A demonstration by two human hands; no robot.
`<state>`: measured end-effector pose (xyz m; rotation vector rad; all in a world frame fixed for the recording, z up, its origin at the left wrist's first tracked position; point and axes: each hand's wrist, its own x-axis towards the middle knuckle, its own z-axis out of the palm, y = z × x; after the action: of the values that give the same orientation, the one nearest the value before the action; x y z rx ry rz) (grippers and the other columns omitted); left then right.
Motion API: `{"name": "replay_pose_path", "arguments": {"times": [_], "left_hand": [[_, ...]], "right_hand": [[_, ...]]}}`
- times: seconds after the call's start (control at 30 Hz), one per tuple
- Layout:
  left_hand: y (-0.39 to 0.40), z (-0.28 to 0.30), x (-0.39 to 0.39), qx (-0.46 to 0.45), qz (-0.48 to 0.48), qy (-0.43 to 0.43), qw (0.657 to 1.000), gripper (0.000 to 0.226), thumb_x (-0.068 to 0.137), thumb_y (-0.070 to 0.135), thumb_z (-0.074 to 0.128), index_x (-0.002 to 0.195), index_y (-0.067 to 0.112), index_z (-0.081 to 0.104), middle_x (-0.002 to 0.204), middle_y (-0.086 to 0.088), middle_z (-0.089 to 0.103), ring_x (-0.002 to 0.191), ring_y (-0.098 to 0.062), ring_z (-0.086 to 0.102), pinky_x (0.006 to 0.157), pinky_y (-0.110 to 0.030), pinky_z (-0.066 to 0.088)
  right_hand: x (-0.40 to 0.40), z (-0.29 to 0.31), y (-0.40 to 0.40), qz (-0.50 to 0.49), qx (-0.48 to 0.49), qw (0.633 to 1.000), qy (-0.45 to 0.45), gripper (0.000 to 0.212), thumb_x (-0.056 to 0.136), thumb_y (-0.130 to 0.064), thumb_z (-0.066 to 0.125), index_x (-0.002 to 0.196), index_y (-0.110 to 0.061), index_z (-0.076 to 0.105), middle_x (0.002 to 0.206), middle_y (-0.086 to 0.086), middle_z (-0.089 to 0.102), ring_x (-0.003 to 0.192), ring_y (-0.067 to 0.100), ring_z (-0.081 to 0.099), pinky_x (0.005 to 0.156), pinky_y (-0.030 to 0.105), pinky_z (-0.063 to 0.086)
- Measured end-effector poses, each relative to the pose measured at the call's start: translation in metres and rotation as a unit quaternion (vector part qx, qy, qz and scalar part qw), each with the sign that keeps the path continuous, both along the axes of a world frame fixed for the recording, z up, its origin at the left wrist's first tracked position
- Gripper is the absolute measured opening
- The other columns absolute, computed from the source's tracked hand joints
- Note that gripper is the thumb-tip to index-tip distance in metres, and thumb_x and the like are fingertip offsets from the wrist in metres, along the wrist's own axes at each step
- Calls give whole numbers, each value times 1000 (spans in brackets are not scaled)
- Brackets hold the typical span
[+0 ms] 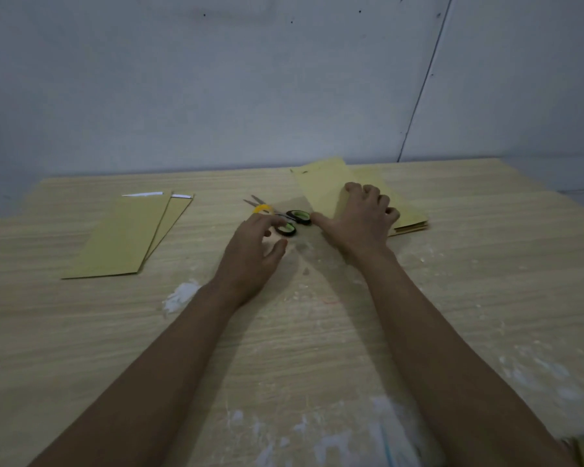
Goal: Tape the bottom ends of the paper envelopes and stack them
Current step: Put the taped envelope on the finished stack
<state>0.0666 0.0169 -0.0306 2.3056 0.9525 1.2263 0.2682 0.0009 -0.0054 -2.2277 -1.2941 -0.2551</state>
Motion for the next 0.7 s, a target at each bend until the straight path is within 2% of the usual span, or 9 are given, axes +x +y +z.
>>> {"name": "replay_pose_path", "arguments": {"times": [0.07, 0.17, 0.37, 0.57, 0.7], "left_hand": [[2, -3, 3, 58, -3, 65, 996, 23, 87, 14, 68, 109, 15, 67, 109, -3, 65, 96, -24, 57, 85, -36, 46], [3, -6, 11, 77, -26, 111, 990, 21, 89, 30, 59, 106, 20, 67, 109, 0, 67, 99, -28, 59, 84, -45, 49], [1, -14, 23, 50, -64, 174, 981, 32, 90, 46, 48, 104, 24, 67, 107, 7, 69, 98, -23, 60, 81, -44, 50], [-2, -13, 22, 31, -56, 174, 983, 35, 91, 49, 46, 102, 24, 69, 107, 8, 69, 98, -20, 58, 82, -42, 50], [-3, -11, 21, 19, -57, 172, 983, 35, 90, 49, 46, 102, 25, 68, 108, 9, 69, 98, -19, 57, 82, -42, 50]], "right_hand": [[12, 4, 1, -29, -21, 999, 3, 89, 65, -76, 61, 133, -21, 46, 136, 12, 45, 123, 35, 38, 97, 50, 28], [29, 10, 3, -46, -53, 997, 23, 89, 66, -73, 63, 134, -19, 45, 136, 15, 44, 126, 37, 37, 100, 51, 25], [60, 31, 19, -54, -117, 990, 51, 93, 69, -72, 64, 138, -16, 39, 143, 19, 40, 131, 38, 32, 103, 51, 23], [74, 34, 35, -49, -171, 981, 79, 105, 67, -75, 66, 144, -14, 29, 146, 22, 36, 136, 41, 27, 108, 55, 19], [70, 26, 36, -43, -178, 981, 70, 104, 70, -77, 62, 147, -14, 28, 148, 22, 35, 136, 41, 28, 108, 56, 18]]}}
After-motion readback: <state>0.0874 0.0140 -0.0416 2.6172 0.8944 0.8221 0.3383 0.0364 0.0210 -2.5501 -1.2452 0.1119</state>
